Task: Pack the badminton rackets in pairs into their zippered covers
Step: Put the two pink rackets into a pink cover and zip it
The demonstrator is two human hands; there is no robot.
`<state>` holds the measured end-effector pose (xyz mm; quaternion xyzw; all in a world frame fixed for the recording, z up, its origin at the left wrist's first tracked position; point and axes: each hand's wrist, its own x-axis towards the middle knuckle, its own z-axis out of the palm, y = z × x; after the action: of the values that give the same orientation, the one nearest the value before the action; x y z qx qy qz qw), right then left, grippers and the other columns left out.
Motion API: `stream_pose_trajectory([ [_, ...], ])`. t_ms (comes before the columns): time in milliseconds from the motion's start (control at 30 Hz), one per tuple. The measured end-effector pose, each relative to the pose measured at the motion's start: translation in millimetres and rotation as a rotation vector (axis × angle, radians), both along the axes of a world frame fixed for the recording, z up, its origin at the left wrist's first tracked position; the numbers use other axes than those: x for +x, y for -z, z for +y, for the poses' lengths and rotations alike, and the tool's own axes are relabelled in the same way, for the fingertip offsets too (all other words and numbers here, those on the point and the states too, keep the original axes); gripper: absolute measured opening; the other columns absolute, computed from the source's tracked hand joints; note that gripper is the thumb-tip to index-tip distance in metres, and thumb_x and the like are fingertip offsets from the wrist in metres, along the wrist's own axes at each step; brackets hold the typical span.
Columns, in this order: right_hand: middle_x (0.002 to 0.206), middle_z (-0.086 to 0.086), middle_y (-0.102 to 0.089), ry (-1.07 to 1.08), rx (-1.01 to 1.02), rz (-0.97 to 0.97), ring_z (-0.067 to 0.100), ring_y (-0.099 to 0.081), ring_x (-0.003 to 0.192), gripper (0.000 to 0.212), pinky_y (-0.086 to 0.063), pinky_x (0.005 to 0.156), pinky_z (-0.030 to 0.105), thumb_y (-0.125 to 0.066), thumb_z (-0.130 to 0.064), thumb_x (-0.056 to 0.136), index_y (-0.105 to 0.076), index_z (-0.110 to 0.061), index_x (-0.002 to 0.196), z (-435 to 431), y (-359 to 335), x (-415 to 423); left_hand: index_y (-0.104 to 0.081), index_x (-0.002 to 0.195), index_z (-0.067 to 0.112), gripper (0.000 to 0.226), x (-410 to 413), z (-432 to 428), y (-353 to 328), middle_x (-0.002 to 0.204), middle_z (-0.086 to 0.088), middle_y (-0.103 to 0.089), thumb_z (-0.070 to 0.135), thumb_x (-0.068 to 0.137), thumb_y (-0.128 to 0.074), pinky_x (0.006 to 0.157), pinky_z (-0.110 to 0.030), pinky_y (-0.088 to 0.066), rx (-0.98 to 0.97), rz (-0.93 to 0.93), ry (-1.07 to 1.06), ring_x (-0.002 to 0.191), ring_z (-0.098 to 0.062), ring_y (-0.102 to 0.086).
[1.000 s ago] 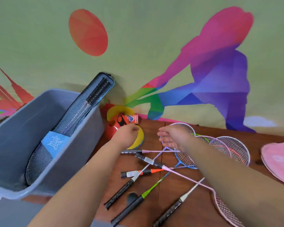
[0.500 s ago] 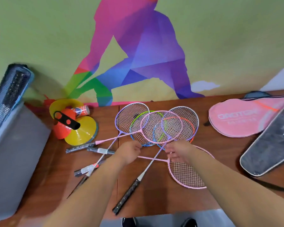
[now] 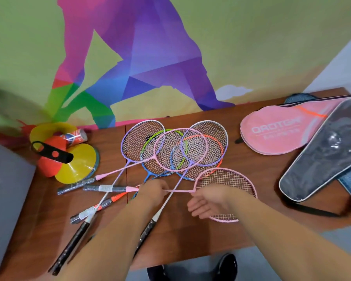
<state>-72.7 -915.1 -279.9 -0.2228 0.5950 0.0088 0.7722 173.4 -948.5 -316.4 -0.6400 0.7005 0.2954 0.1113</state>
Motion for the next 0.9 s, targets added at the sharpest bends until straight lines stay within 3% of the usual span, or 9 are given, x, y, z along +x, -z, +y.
stream_pose_trajectory([
  [67, 0.149, 0.021, -0.061, -0.020, 0.062, -0.048, 0.034, -0.065, 0.130, 0.063, -0.050, 0.115, 0.047, -0.047, -0.046, 0.111, -0.051, 0.002, 0.151, -1, -6, 6, -0.077, 0.100, 0.032, 0.009, -4, -5, -6, 0.103, 0.007, -0.075, 0.032, 0.093, -0.070, 0.089, -0.036, -0.053, -0.003, 0.098, -0.035, 0.102, -0.019, -0.067],
  [167, 0.164, 0.021, -0.044, 0.168, 0.027, -0.084, 0.037, -0.064, 0.131, 0.076, -0.056, 0.101, 0.046, -0.047, -0.051, 0.110, -0.023, -0.007, 0.167, -9, -18, 18, -0.079, 0.097, 0.028, 0.009, -17, -10, -22, 0.099, 0.005, -0.076, 0.029, 0.093, -0.071, 0.081, -0.031, -0.051, -0.045, 0.217, -0.065, 0.093, -0.015, -0.066],
  [233, 0.153, 0.018, -0.056, 0.373, -0.060, -0.047, 0.038, -0.066, 0.125, 0.063, -0.057, 0.096, 0.048, -0.049, -0.047, 0.111, -0.032, -0.015, 0.163, -17, -25, 26, -0.080, 0.098, 0.024, 0.011, -25, -12, -31, 0.097, 0.002, -0.077, 0.027, 0.095, -0.070, 0.076, -0.030, -0.049, -0.066, 0.289, -0.066, 0.087, -0.015, -0.065],
  [333, 0.132, 0.016, -0.069, 0.702, -0.126, -0.016, 0.035, -0.065, 0.116, 0.038, -0.053, 0.100, 0.048, -0.050, -0.030, 0.113, -0.053, -0.009, 0.144, -33, -26, 32, -0.080, 0.103, 0.020, 0.011, -28, -14, -38, 0.100, 0.000, -0.078, 0.023, 0.096, -0.072, 0.079, -0.028, -0.051, -0.047, 0.453, -0.130, 0.090, -0.015, -0.069],
  [433, 0.132, 0.019, -0.070, 0.801, -0.156, -0.039, 0.033, -0.067, 0.113, 0.025, -0.054, 0.100, 0.046, -0.051, -0.021, 0.113, -0.062, -0.004, 0.126, -44, -26, 37, -0.080, 0.100, 0.024, 0.011, -24, -14, -44, 0.095, 0.003, -0.080, 0.022, 0.091, -0.075, 0.079, -0.028, -0.056, 0.017, 0.545, -0.161, 0.088, -0.013, -0.072],
  [533, 0.119, 0.020, -0.074, 0.866, -0.190, -0.015, 0.033, -0.074, 0.104, 0.020, -0.062, 0.082, 0.044, -0.052, -0.017, 0.112, -0.061, -0.004, 0.124, -52, -22, 39, -0.078, 0.094, 0.028, 0.009, -10, -18, -42, 0.090, 0.000, -0.079, 0.027, 0.086, -0.074, 0.085, -0.037, -0.058, 0.060, 0.594, -0.286, 0.086, -0.016, -0.073],
  [667, 0.107, 0.016, -0.077, 0.866, -0.207, 0.071, 0.029, -0.077, 0.092, 0.018, -0.065, 0.063, 0.039, -0.056, -0.021, 0.111, -0.064, -0.007, 0.117, -54, -24, 39, -0.076, 0.102, 0.014, 0.017, 31, -38, -36, 0.104, -0.012, -0.075, 0.012, 0.092, -0.062, 0.086, -0.039, -0.056, -0.157, 0.338, -0.299, 0.098, -0.031, -0.069],
  [767, 0.101, 0.015, -0.076, 0.868, -0.199, 0.075, 0.027, -0.076, 0.092, 0.018, -0.063, 0.069, 0.043, -0.056, -0.022, 0.111, -0.064, -0.007, 0.112, -49, -26, 40, -0.070, 0.095, 0.012, 0.018, 63, -55, -27, 0.102, -0.016, -0.070, 0.009, 0.082, -0.058, 0.080, -0.043, -0.053, -0.285, 0.106, -0.266, 0.098, -0.041, -0.066],
  [900, 0.095, 0.014, -0.074, 0.838, -0.194, 0.071, 0.027, -0.074, 0.091, 0.014, -0.062, 0.075, 0.044, -0.054, -0.017, 0.111, -0.064, -0.007, 0.111, -42, -30, 39, -0.062, 0.121, 0.015, 0.035, 79, -68, -13, 0.125, -0.010, -0.064, 0.013, 0.087, -0.056, 0.096, -0.049, -0.051, -0.221, -0.080, -0.173, 0.116, -0.038, -0.057],
])
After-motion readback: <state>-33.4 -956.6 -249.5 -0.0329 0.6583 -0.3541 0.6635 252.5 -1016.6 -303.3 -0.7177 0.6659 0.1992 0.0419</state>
